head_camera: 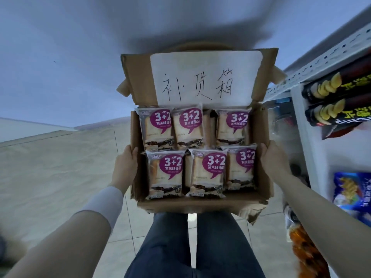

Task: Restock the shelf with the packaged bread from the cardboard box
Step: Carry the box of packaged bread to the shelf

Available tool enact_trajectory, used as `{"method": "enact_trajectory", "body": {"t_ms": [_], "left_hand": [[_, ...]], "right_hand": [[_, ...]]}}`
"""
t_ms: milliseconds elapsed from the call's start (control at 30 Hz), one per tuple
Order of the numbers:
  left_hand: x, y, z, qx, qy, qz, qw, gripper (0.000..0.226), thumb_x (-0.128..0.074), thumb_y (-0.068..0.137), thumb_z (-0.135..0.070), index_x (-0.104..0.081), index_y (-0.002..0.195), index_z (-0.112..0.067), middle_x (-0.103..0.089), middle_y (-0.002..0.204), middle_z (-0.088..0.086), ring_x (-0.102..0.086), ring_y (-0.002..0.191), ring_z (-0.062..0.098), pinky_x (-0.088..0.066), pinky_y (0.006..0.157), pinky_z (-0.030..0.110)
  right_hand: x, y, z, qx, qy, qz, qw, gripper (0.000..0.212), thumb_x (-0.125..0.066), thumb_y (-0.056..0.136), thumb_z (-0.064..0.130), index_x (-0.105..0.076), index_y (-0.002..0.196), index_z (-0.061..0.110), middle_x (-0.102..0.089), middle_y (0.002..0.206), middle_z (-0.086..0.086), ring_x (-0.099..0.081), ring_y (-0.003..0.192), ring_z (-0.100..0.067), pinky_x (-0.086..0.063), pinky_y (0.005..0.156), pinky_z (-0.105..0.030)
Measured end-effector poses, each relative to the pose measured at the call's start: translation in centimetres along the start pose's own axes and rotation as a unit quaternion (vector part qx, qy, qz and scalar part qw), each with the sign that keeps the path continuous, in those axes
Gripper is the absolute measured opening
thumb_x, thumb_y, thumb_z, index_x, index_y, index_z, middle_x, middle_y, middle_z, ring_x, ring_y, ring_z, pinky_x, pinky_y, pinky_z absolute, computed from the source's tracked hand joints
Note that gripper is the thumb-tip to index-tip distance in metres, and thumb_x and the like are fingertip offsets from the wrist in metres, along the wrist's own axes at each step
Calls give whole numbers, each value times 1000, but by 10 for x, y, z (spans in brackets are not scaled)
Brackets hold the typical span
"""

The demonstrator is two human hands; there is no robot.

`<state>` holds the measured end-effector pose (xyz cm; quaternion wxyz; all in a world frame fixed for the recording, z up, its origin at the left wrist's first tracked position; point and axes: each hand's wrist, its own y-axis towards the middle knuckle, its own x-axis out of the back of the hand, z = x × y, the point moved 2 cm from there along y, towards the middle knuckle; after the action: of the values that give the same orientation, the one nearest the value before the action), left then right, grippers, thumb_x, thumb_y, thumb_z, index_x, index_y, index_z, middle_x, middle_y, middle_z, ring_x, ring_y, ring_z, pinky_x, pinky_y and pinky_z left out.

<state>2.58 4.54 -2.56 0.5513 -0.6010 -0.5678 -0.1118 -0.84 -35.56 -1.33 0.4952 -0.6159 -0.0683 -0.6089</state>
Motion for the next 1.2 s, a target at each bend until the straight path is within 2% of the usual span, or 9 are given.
{"method": "enact_trajectory", "body": {"t_ms": [200, 367, 433, 533, 600, 767, 967, 1067, 1200], "left_hand": [[28, -24, 13, -92, 26, 33, 995, 22, -32, 98, -35, -45, 92, -18, -64, 93, 22, -48, 70, 26, -37, 62, 34], [48, -44, 9, -193, 66, 63, 977, 25, -32, 99, -35, -46, 91, -16, -63, 93, 22, -57, 80, 36, -36, 64, 35], [52, -58, 1, -232, 92, 74, 966, 25, -33, 99, -33, -47, 91, -15, -63, 91, 21, -57, 81, 37, -37, 66, 35], [51, -84, -15, -307, 134, 73, 939, 24, -34, 99, -29, -50, 92, -11, -62, 87, 19, -47, 70, 26, -35, 67, 33], [41, -108, -29, -349, 155, 96, 919, 27, -33, 99, -29, -51, 98, -9, -59, 88, 13, -45, 72, 21, -36, 69, 33], [-3, -182, -53, -434, 228, 128, 862, 39, -28, 99, -37, -53, 111, -8, -64, 95, 15, -60, 87, 33, -44, 72, 37], [-73, -304, -69, -529, 270, 193, 781, 35, -33, 99, -32, -55, 101, -4, -64, 93, 21, -60, 86, 38, -43, 72, 39], [-117, -378, -74, -580, 305, 207, 726, 39, -33, 99, -31, -55, 107, 0, -63, 100, 28, -58, 95, 45, -44, 80, 43], [-186, -478, -78, -623, 335, 241, 665, 41, -33, 99, -31, -54, 110, 2, -61, 103, 31, -58, 96, 44, -42, 78, 41]], "right_hand": [[3, -97, -21, -82, 42, -48, 995, 32, -37, 99, 24, -50, 111, -3, -58, 111, -32, -54, 102, -44, -42, 80, -43], [-5, -191, -47, -161, 115, -91, 976, 33, -39, 98, 18, -47, 116, -9, -55, 114, -37, -53, 106, -47, -41, 84, -44], [-8, -229, -60, -202, 131, -100, 965, 36, -38, 99, 20, -46, 121, -7, -54, 116, -36, -52, 108, -47, -43, 86, -44], [-17, -283, -88, -256, 154, -123, 946, 36, -38, 99, 23, -48, 119, -5, -56, 115, -33, -54, 105, -45, -44, 83, -42], [-28, -322, -115, -285, 186, -138, 930, 36, -37, 99, 24, -51, 116, -6, -57, 112, -32, -55, 103, -43, -43, 79, -40], [-70, -421, -191, -378, 263, -166, 872, 38, -36, 99, 28, -54, 111, -4, -59, 106, -30, -56, 96, -42, -37, 70, -35], [-119, -545, -281, -468, 313, -213, 799, 38, -38, 98, 29, -58, 102, -3, -62, 101, -30, -58, 94, -43, -39, 69, -36], [-143, -613, -322, -511, 337, -245, 752, 38, -39, 98, 28, -59, 94, -3, -63, 97, -30, -58, 91, -43, -40, 69, -37], [-169, -693, -368, -581, 363, -286, 670, 38, -40, 98, 28, -60, 92, -4, -65, 95, -28, -59, 89, -40, -32, 64, -32]]}}
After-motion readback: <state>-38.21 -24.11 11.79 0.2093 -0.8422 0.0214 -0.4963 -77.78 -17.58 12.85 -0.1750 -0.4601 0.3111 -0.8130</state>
